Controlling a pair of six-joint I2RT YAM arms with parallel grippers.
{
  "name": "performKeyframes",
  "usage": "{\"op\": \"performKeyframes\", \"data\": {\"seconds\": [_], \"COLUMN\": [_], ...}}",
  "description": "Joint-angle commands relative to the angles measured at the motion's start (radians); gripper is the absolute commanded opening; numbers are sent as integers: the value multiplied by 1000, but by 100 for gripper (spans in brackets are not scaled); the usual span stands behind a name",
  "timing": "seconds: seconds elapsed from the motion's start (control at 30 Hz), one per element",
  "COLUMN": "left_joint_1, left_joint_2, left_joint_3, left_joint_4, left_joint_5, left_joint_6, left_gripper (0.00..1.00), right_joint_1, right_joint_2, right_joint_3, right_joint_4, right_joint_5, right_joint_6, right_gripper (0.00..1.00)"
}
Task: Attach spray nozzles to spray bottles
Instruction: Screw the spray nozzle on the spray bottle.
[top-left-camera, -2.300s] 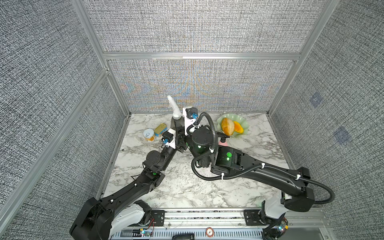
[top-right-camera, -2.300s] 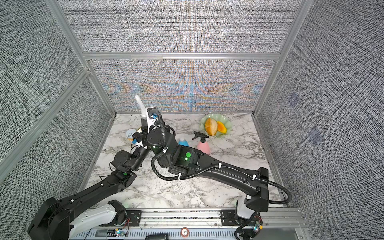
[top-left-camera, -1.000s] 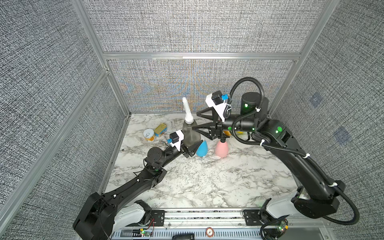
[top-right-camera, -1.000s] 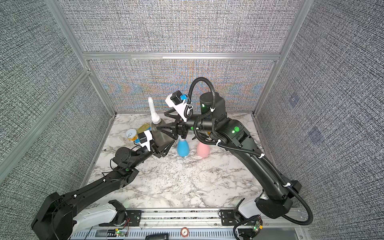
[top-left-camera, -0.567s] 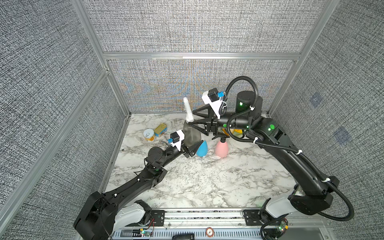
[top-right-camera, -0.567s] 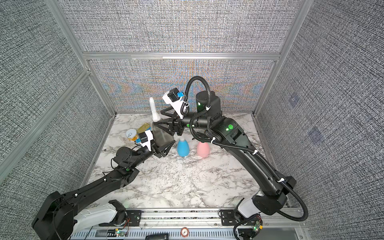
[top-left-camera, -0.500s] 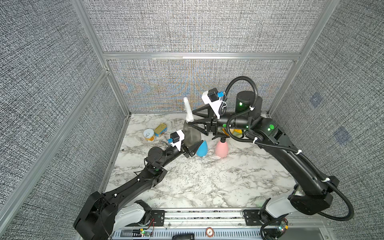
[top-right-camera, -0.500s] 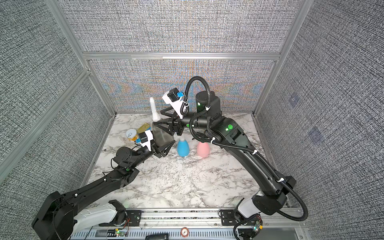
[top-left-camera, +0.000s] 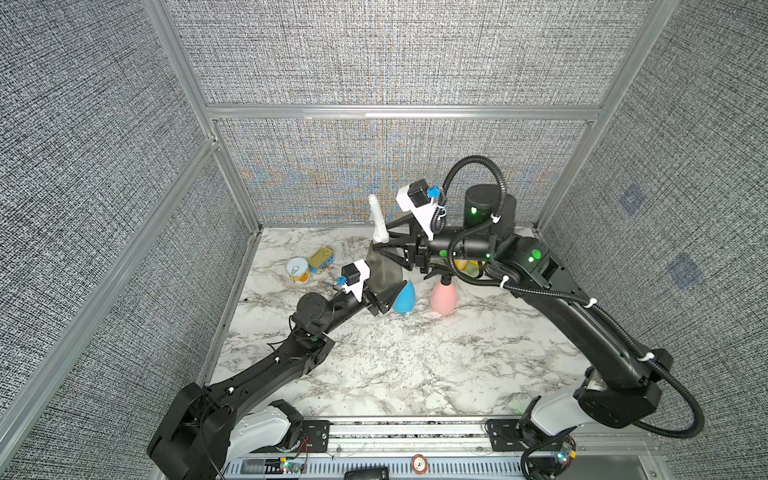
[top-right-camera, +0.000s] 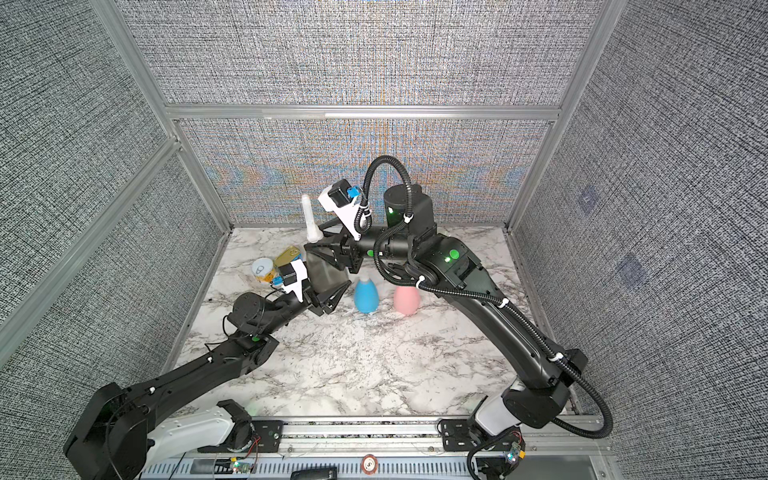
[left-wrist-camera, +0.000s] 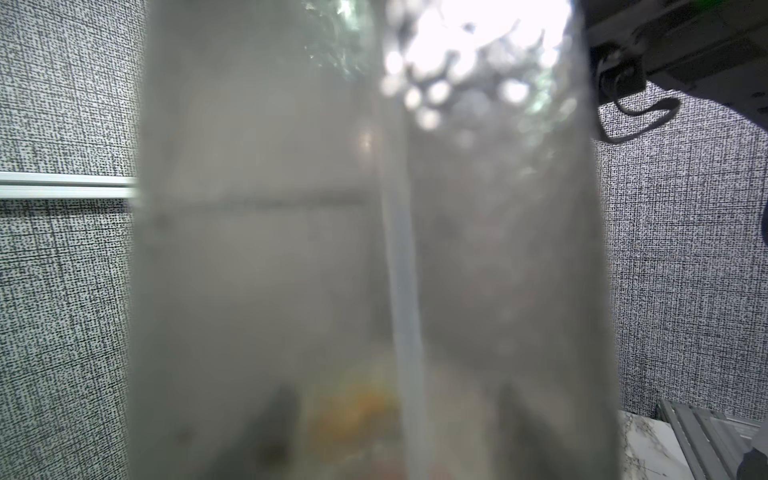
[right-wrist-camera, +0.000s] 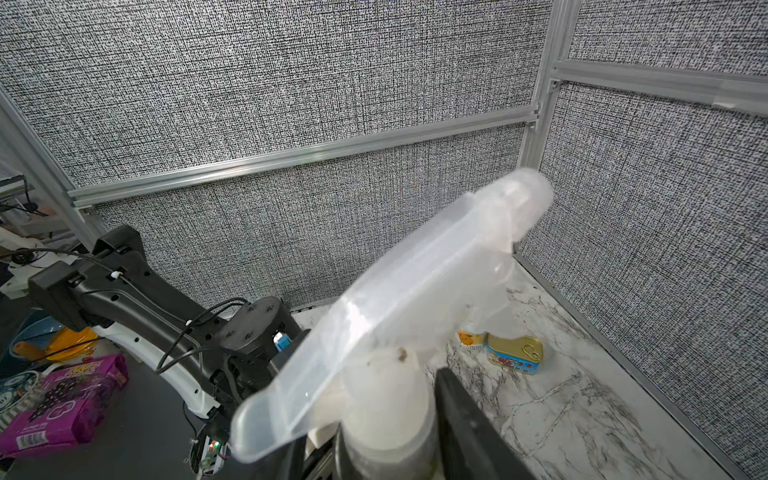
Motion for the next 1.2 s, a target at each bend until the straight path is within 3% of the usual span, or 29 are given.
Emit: {"op": "performKeyframes", "data": {"seconds": [0.0,0.17,0.3,0.4,0.53,0.67,0.87,1.0,1.1,1.17], "left_joint_1": [2,2,2,2,2,2,2,2,2,2], "left_joint_2": [-2,-1,-3,-6,-15,-23,-38,-48,-51,-56], "left_joint_3": [9,10,11,18,26,27,20,9,7,6], "left_joint_4": [17,15,9,-10,-46,-66,-68,-59,-60,-60], "left_joint_5": [0,-6,-23,-58,-142,-224,-290,-335,-362,-371], "left_joint_6": [-2,-3,-4,-7,9,29,58,71,77,83], "left_gripper": [66,66,66,65,64,63,62,61,61,61], "right_joint_1": [7,14,28,52,133,258,375,418,436,442], "right_joint_2": [-2,-13,-29,-43,-49,-13,70,142,204,231], "right_joint_3": [-8,-51,-98,-153,-244,-267,-271,-279,-253,-221], "right_joint_4": [16,29,60,107,182,217,328,471,537,518], "right_joint_5": [0,8,26,97,366,803,1225,1406,1435,1409], "right_joint_6": [-16,-16,-3,36,99,135,214,181,164,187], "right_gripper": [43,27,20,13,7,3,0,0,0,6]}}
